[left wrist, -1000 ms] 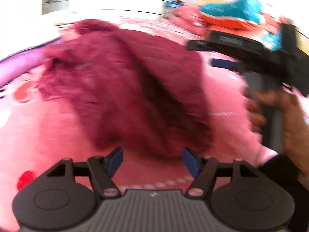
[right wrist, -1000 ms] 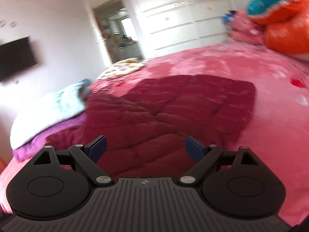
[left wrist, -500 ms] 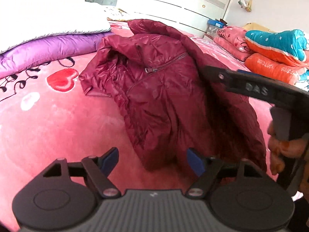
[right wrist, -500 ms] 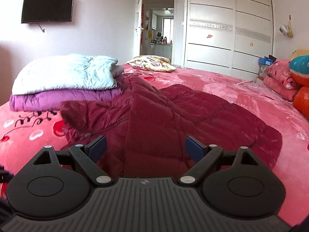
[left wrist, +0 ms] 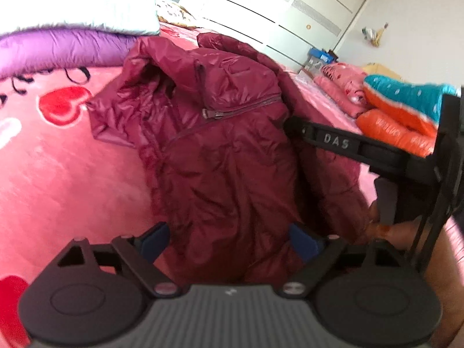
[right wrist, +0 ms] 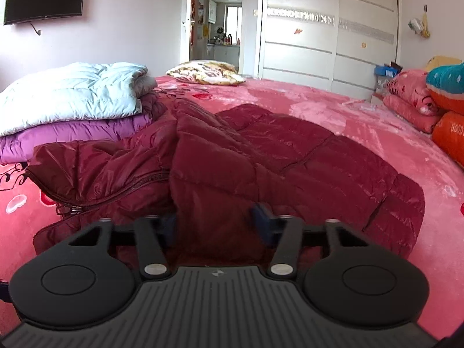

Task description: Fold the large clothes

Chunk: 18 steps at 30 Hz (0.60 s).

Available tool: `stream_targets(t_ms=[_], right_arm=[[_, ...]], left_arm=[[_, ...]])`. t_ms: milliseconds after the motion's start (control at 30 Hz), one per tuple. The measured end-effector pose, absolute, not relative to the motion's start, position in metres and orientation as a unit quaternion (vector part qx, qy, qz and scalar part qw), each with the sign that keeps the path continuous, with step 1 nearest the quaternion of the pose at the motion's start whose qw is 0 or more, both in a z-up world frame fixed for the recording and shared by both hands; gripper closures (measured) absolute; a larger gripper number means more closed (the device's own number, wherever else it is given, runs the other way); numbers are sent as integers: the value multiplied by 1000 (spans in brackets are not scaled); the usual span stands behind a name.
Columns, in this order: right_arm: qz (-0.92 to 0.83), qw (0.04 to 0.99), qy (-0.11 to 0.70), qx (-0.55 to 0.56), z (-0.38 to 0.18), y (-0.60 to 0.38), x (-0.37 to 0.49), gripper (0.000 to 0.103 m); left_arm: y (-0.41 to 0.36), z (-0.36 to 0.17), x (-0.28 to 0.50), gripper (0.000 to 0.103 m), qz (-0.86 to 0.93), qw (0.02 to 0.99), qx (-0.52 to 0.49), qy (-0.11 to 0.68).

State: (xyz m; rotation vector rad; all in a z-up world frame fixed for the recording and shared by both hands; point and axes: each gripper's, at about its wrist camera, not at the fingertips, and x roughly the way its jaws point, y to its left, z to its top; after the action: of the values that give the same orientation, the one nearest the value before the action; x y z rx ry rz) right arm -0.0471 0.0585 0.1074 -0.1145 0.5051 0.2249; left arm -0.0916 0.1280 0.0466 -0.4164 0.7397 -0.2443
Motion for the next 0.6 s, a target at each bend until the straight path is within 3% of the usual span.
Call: stream_targets(t_ms=[133, 400, 500, 600], right_arm=[[83, 958, 269, -53, 100, 44, -39, 66], [-11, 962, 270, 20, 101, -10, -15, 76], [-55, 961, 269, 46, 101, -37, -12, 77], [-106, 953, 272, 77, 97, -68, -13, 77]], left_arm=[[121, 43, -81, 5, -123, 903, -215, 351], [104, 32, -50, 1, -109, 899, -223, 360], [96, 27, -43, 12, -95, 898, -222, 369], [85, 30, -38, 33, -86, 901, -203, 373]])
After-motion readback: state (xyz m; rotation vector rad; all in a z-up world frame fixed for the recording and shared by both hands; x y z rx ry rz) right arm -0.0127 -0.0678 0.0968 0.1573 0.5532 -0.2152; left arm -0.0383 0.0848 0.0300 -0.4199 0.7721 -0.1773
